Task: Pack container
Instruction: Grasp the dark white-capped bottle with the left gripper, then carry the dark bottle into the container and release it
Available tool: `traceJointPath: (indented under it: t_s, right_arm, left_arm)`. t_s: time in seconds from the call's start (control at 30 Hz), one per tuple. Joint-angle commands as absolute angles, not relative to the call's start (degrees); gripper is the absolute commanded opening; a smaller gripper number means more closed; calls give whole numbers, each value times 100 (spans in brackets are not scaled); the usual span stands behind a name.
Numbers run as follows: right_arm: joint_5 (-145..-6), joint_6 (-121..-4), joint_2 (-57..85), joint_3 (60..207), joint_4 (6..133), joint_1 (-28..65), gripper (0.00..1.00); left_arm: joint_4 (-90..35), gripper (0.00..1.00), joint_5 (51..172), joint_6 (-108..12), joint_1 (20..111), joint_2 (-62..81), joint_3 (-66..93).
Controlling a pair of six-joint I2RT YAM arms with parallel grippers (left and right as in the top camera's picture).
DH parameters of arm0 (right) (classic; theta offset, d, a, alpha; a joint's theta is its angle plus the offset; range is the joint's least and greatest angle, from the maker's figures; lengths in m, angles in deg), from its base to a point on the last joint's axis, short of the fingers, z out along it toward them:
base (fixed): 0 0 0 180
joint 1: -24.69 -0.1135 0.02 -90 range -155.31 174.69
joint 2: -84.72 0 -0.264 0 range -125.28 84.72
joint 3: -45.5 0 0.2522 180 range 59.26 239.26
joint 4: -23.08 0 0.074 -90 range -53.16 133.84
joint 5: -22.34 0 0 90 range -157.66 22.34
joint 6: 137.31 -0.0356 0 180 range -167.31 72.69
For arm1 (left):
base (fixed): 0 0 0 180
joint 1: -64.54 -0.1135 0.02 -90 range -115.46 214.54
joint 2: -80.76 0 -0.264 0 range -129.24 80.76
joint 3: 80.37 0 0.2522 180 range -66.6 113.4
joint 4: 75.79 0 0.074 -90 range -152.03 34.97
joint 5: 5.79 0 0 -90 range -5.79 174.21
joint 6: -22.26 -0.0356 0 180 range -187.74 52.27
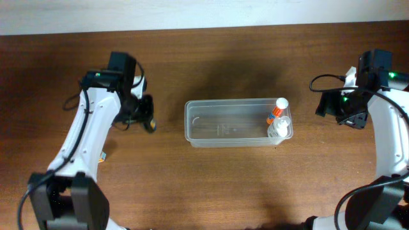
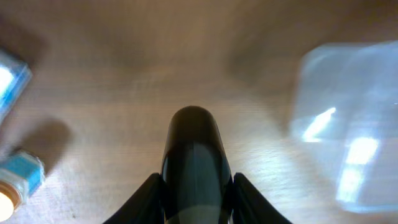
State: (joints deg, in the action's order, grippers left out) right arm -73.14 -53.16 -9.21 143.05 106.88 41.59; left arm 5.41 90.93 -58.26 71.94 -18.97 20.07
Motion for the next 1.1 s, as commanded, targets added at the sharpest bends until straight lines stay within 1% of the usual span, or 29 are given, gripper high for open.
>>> traceJointPath:
  t_s: [0.0, 0.1, 0.23, 0.37, 0.5, 0.67, 0.93, 0.97, 1.07]
  right_arm:
    - [-7331, -5336, -910, 14307, 10686, 4190, 76]
    - [-7333, -5336, -910, 14307, 10690, 4190, 76]
    - [-7349, -5336, -910, 14307, 10693, 4190, 76]
    - [-7351, -5336, -910, 14307, 10697, 4190, 76]
    - [-7351, -5336, -910, 14307, 10717, 4190, 76]
    - [-7351, -5336, -910, 14307, 10732, 4190, 76]
    - [-7375, -5338, -910, 14307, 10732, 4190, 75]
    - [-7375, -5338, -910, 14307, 10732, 4190, 75]
    - [-7375, -5336, -910, 14307, 10734, 4190, 75]
  left_arm:
    - [664, 18, 9202, -5472, 7736, -1422, 2774]
    - [552, 18, 9152, -5266, 8372, -1420, 3017]
    - [104, 18, 8715, -4842, 9379, -1518, 3015]
    - [-460, 19, 8415, -4591, 10293, -1864, 3015]
    - [-1155, 21, 8417, -4438, 10931, -2434, 3015]
    - [-1856, 22, 8417, -4438, 11285, -3276, 3017]
    - [-2385, 22, 8420, -4440, 11314, -3942, 3017]
    - [-2431, 23, 8417, -4440, 11314, -3977, 3017]
    - [-2558, 32, 8439, -4440, 11320, -4043, 3017]
